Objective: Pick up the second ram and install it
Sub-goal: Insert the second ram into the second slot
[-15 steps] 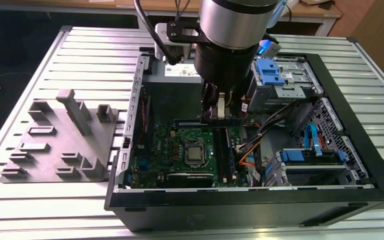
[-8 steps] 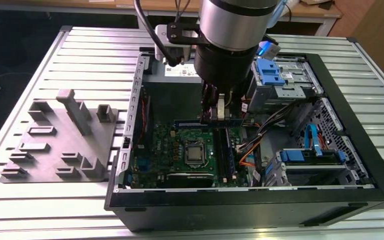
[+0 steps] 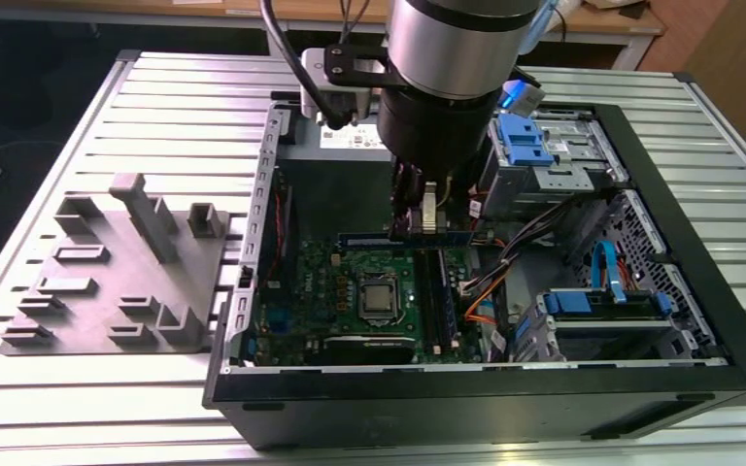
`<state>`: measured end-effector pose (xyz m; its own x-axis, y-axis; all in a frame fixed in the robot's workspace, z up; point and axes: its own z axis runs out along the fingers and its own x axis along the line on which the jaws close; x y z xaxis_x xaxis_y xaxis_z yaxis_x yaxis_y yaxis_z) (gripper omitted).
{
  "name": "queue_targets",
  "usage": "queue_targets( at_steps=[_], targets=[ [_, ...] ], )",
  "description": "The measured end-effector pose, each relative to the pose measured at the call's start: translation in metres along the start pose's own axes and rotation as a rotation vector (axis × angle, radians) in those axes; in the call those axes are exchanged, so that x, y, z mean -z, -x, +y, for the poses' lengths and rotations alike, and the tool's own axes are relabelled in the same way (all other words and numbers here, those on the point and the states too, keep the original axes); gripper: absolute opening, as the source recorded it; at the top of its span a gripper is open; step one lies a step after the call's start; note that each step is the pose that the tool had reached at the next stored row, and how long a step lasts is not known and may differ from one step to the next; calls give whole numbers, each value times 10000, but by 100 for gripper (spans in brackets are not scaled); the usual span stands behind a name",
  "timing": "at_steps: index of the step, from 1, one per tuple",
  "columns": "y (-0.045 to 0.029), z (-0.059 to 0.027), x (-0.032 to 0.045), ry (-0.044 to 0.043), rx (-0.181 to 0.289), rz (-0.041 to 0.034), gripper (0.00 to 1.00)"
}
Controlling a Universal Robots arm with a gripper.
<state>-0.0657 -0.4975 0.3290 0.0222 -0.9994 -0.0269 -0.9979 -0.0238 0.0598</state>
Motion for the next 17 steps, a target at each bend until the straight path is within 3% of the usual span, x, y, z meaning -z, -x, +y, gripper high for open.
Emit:
queue_targets(
  at_steps=[7,17],
  targets=[
    [0,0,-2,-6,-223,-14,8],
    [0,-1,-7,-41,-1521,-91,8]
  ],
)
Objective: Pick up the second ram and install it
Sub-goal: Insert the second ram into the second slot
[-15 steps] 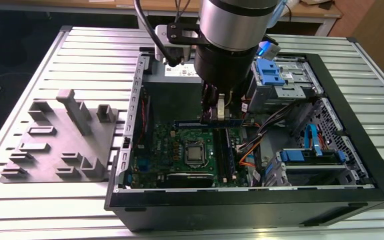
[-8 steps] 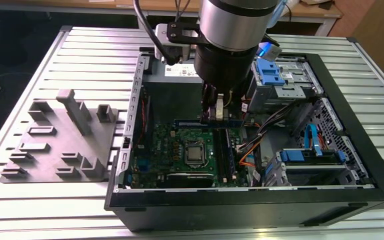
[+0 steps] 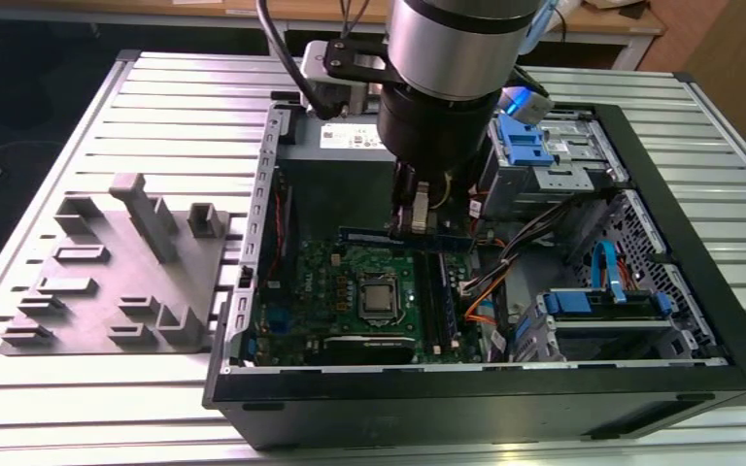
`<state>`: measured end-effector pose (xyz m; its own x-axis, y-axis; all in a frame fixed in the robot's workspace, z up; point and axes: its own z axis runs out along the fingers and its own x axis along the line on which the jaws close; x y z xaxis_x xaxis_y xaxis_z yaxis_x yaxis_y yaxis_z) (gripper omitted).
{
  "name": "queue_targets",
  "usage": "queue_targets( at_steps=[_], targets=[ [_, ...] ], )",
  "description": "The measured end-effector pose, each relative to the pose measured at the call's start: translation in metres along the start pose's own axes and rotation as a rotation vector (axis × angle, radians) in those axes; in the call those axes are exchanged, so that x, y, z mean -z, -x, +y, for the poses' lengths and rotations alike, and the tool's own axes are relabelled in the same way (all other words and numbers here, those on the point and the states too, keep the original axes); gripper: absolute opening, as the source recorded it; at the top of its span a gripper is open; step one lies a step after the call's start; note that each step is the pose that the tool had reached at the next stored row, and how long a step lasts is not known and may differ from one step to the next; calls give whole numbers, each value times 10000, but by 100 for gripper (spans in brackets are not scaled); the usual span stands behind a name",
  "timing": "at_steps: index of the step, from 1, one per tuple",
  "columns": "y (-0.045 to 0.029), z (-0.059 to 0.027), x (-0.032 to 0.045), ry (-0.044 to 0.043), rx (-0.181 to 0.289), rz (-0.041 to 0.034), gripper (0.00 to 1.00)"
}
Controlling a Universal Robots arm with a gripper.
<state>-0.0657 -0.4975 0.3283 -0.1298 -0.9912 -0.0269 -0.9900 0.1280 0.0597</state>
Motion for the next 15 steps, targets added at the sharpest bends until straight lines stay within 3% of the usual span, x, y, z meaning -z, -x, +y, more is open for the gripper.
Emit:
queue_targets(
  at_steps=[15],
  targets=[
    [0,0,-8,-58,-2259,-151,8]
  ],
)
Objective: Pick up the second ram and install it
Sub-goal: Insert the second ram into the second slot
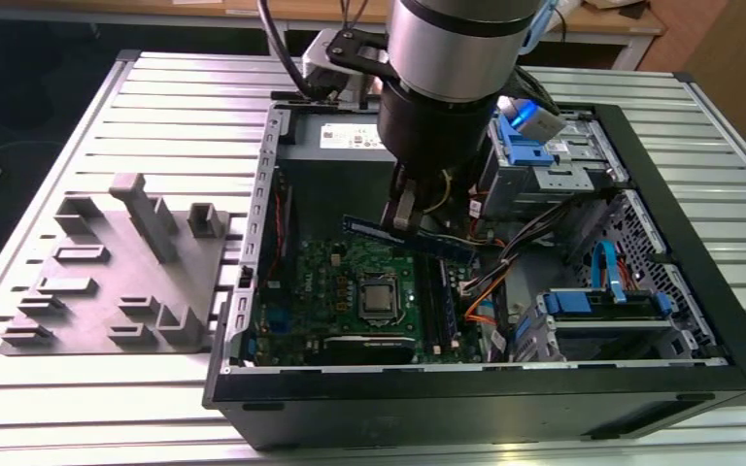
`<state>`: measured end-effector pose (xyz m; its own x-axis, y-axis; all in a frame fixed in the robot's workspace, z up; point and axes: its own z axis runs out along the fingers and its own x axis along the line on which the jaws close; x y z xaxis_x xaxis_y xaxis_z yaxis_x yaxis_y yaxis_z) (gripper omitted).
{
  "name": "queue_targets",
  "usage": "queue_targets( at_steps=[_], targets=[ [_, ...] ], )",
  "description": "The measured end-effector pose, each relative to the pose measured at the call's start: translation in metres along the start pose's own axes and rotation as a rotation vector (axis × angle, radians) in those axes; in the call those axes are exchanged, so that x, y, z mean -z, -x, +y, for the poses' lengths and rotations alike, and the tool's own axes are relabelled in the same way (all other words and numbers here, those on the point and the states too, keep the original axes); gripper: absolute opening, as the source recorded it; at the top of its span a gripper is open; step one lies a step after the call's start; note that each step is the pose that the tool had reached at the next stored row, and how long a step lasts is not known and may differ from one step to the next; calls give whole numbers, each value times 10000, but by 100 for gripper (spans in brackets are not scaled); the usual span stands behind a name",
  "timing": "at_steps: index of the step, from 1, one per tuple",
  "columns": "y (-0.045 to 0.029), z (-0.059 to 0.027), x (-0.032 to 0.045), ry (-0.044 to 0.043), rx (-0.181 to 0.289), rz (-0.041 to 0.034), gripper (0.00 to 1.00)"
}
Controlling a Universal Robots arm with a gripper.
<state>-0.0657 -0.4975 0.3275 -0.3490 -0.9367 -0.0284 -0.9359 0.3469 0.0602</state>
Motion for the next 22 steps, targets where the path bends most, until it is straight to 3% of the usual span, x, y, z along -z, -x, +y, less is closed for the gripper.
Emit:
queue_targets(
  at_steps=[22],
  targets=[
    [0,0,-7,-82,-3324,-240,8]
  ],
)
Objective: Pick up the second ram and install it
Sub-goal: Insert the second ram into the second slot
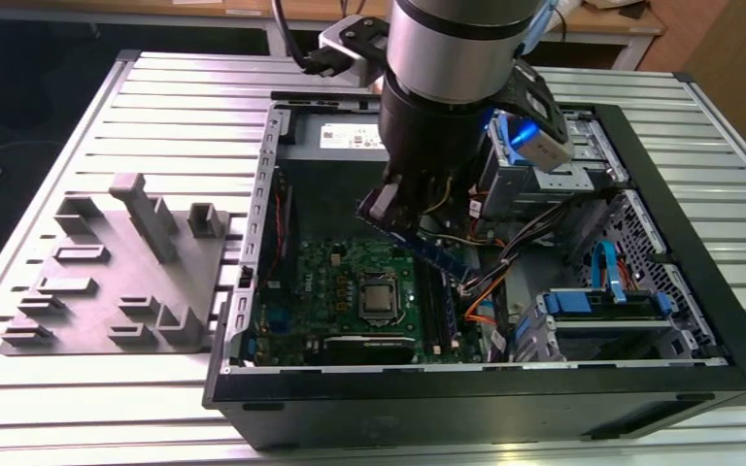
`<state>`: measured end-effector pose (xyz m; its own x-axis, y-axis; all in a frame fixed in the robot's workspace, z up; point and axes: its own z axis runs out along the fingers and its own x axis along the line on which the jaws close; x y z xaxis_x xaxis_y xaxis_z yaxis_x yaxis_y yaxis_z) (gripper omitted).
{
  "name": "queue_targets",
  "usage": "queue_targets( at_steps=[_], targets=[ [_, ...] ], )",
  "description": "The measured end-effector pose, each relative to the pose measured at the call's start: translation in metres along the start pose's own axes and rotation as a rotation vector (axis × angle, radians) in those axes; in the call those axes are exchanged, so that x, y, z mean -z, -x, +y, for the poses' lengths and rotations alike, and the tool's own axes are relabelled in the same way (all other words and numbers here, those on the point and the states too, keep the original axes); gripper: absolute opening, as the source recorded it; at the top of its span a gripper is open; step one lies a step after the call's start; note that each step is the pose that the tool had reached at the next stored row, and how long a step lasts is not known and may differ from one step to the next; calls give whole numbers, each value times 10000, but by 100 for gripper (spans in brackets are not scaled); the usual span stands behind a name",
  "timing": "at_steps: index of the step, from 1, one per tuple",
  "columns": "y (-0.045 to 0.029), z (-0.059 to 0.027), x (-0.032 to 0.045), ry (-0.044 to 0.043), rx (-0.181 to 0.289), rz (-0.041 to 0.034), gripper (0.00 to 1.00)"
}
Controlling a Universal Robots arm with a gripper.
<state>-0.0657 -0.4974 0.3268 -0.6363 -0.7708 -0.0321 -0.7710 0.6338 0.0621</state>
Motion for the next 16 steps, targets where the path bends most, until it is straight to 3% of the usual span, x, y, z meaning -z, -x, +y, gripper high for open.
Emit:
queue_targets(
  at_steps=[16],
  targets=[
    [0,-1,-7,-78,-2555,-165,8]
  ],
)
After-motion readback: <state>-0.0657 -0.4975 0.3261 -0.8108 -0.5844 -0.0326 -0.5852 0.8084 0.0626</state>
